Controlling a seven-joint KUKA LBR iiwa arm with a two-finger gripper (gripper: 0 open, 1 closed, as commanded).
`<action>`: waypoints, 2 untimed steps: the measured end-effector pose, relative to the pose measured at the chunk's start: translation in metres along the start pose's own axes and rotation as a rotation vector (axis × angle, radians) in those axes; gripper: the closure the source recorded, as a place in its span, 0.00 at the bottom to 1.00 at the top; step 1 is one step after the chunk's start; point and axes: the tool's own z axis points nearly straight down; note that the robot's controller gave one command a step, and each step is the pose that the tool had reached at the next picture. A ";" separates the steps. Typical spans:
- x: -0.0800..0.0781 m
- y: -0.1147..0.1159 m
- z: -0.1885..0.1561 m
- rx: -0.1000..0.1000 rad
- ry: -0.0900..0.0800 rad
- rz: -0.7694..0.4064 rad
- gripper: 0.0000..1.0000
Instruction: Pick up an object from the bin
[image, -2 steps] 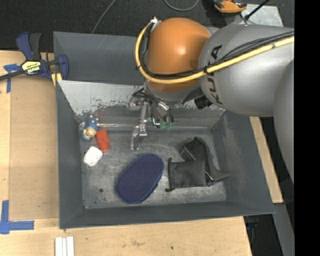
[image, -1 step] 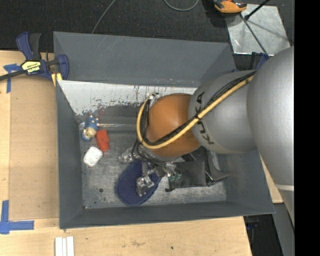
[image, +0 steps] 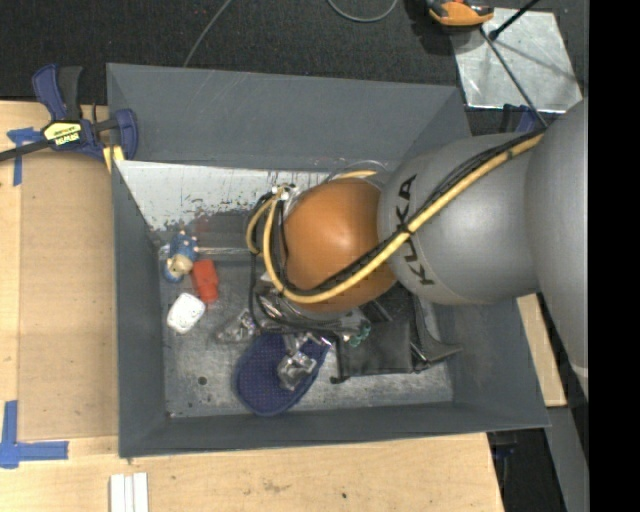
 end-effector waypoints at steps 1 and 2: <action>0.000 -0.008 -0.001 -0.002 0.004 -0.235 0.00; 0.007 -0.023 0.027 -0.010 0.004 -0.259 0.00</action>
Offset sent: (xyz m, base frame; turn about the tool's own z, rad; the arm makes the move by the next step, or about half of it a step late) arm 0.0054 -0.0056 0.0010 -0.2354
